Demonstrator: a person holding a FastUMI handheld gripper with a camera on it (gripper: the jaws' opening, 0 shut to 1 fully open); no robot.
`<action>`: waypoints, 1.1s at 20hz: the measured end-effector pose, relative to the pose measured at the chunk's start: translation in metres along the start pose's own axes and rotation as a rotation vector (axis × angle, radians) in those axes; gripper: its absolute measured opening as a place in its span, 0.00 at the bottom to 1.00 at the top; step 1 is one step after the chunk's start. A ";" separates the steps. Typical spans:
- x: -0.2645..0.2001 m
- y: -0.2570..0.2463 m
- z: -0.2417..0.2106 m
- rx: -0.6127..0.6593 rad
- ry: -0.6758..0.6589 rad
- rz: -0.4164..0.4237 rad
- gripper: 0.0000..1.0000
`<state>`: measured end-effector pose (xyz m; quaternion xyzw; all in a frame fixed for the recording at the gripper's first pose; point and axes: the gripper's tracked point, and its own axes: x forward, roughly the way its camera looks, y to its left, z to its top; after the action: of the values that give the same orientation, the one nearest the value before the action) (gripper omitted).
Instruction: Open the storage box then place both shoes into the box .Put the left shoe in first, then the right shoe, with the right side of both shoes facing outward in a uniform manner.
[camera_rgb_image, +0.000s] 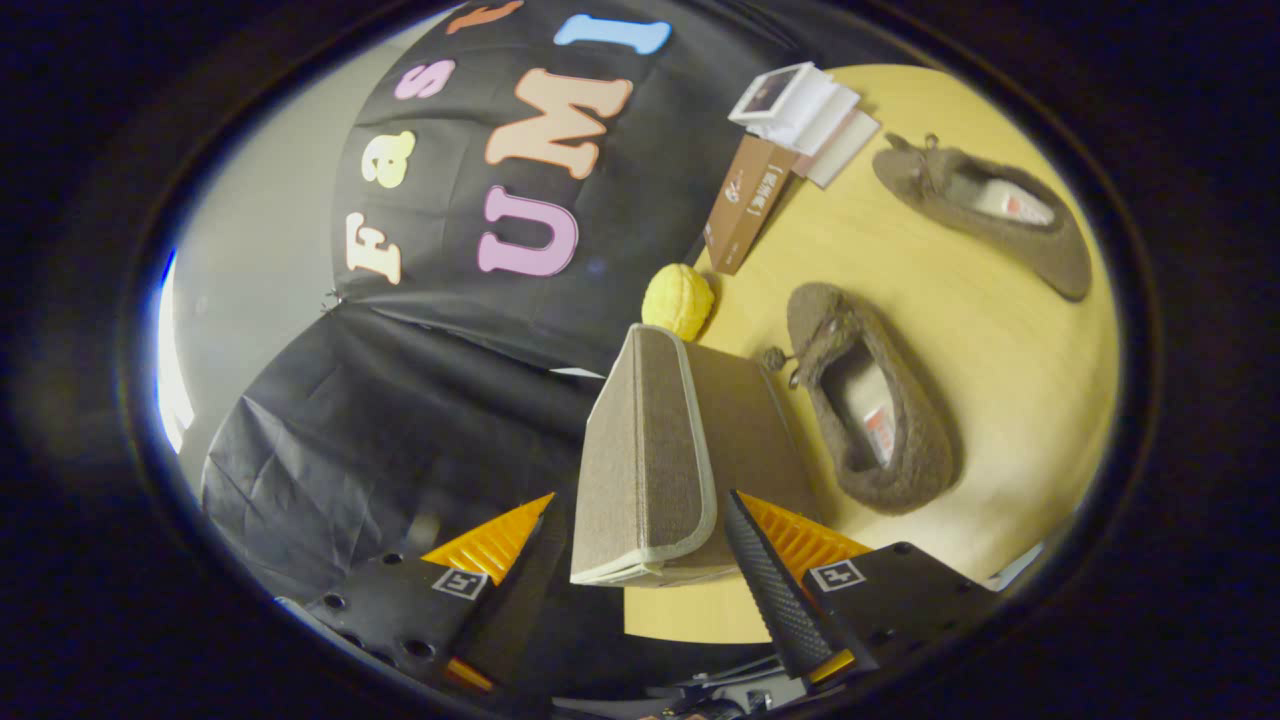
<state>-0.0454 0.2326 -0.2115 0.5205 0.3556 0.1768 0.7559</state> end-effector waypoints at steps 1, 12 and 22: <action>-0.001 0.001 -0.006 0.038 0.011 0.014 1.00; 0.010 0.003 -0.012 0.331 0.045 0.117 0.98; 0.025 -0.007 0.000 0.457 0.030 0.149 0.98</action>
<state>-0.0293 0.2457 -0.2270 0.7001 0.3580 0.1547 0.5981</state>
